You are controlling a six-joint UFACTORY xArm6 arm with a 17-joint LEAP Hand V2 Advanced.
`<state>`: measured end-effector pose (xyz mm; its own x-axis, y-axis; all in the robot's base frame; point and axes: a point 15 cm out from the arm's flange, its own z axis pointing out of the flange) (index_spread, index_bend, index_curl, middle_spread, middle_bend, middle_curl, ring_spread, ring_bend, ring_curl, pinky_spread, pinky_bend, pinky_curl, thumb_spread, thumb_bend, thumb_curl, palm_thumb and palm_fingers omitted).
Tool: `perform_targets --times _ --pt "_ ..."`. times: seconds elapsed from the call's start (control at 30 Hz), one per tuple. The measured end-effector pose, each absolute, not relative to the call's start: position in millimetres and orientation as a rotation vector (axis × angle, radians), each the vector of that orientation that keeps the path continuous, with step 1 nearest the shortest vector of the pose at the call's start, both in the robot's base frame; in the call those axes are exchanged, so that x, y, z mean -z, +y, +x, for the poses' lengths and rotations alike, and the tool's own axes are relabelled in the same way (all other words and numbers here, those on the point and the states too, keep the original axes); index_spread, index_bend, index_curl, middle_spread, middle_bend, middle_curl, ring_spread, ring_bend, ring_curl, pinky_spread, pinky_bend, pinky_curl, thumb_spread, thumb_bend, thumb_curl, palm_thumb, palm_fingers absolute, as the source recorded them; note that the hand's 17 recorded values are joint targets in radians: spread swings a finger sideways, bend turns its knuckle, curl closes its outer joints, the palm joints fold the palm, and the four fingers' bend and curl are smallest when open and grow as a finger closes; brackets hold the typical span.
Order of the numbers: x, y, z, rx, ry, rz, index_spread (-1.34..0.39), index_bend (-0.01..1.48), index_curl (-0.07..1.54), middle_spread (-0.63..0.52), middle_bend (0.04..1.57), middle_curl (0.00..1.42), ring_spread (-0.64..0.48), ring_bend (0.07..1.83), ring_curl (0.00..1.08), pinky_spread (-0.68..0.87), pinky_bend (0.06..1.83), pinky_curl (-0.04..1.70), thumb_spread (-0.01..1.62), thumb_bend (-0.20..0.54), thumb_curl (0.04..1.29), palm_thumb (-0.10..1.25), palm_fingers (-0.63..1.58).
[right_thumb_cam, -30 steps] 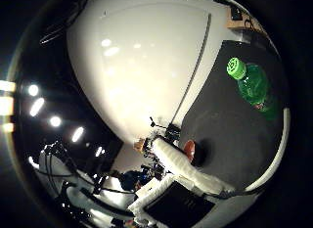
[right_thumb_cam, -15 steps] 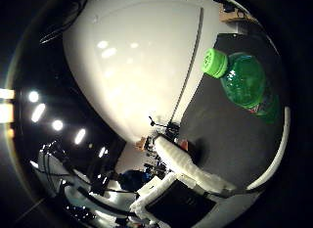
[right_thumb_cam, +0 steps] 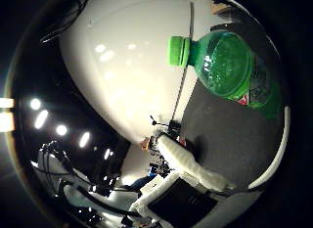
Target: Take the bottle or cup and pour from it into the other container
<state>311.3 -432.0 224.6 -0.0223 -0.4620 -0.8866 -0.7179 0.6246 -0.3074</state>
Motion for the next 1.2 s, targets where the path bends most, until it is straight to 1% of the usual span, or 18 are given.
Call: perform_targets --times 0.2,0.4,0.53,0.63,0.67,0.73,0.77,0.8,0.83,0.87,0.9,0.93,0.97,1.03,1.07,1.2 --pt "-221 -422 325 -0.292 1.655 -1.012 -0.26 0.16 0.29 0.04 0.28 0.35 0.17 0.44 0.23 0.45 0.76 0.00 1.04 -0.025 0.31 0.54 0.22" --pt "-219 -415 338 -0.302 1.654 -1.036 -0.26 0.17 0.29 0.04 0.27 0.35 0.17 0.47 0.23 0.45 0.79 0.00 1.03 -0.024 0.32 0.55 0.25" --pt "-218 -410 344 -0.314 1.649 -1.048 -0.26 0.17 0.30 0.03 0.27 0.35 0.16 0.50 0.23 0.43 0.82 -0.01 1.03 -0.022 0.32 0.58 0.31" --pt "-218 -406 348 -0.323 1.645 -1.056 -0.24 0.16 0.29 0.01 0.29 0.35 0.12 0.62 0.24 0.39 0.86 -0.01 1.04 -0.016 0.34 0.62 0.43" --pt "-218 -405 349 -0.326 1.645 -1.056 -0.24 0.16 0.28 0.00 0.31 0.36 0.08 0.71 0.26 0.34 0.90 -0.01 1.04 -0.014 0.35 0.65 0.51" --pt "-218 -404 351 -0.330 1.643 -1.061 -0.23 0.17 0.28 -0.04 0.38 0.38 0.02 0.80 0.28 0.23 0.95 -0.01 1.04 -0.015 0.36 0.68 0.64" --pt "-218 -403 352 -0.333 1.642 -1.062 -0.24 0.17 0.28 -0.06 0.44 0.40 -0.03 0.87 0.30 0.13 1.01 -0.01 1.04 -0.015 0.37 0.70 0.77" --pt "-217 -402 351 -0.339 1.642 -1.062 -0.24 0.16 0.27 -0.08 0.50 0.42 -0.07 0.93 0.32 -0.02 1.10 0.00 1.03 -0.013 0.38 0.72 0.93" --pt "-217 -400 352 -0.344 1.641 -1.064 -0.24 0.17 0.28 -0.08 0.51 0.43 -0.09 0.95 0.33 -0.07 1.13 0.01 1.03 -0.012 0.39 0.74 0.97" --pt "-216 -398 353 -0.352 1.640 -1.069 -0.26 0.21 0.30 -0.10 0.60 0.47 -0.12 0.99 0.35 -0.18 1.16 0.04 1.02 -0.013 0.40 0.76 1.13" --pt "-214 -397 352 -0.362 1.641 -1.069 -0.27 0.27 0.34 -0.11 0.68 0.51 -0.13 1.02 0.38 -0.26 1.18 0.06 1.01 -0.014 0.41 0.78 1.21" --pt "-213 -395 352 -0.372 1.639 -1.067 -0.28 0.33 0.38 -0.12 0.74 0.54 -0.14 1.05 0.40 -0.31 1.21 0.09 0.99 -0.014 0.43 0.81 1.25" --pt "-212 -394 352 -0.382 1.637 -1.064 -0.29 0.45 0.44 -0.11 0.84 0.58 -0.15 1.07 0.42 -0.33 1.25 0.13 0.96 -0.017 0.44 0.83 1.30" --pt "-211 -390 352 -0.400 1.629 -1.062 -0.29 0.59 0.52 -0.11 0.93 0.61 -0.16 1.13 0.45 -0.32 1.30 0.18 0.93 -0.015 0.47 0.86 1.32" --pt "-211 -389 352 -0.407 1.626 -1.063 -0.28 0.72 0.58 -0.11 1.01 0.64 -0.16 1.17 0.48 -0.30 1.36 0.22 0.91 -0.015 0.49 0.89 1.31" --pt "-210 -376 354 -0.462 1.592 -1.063 -0.25 0.96 0.71 -0.11 1.19 0.71 -0.19 1.31 0.56 -0.24 1.50 0.32 0.86 -0.012 0.54 0.95 1.20"
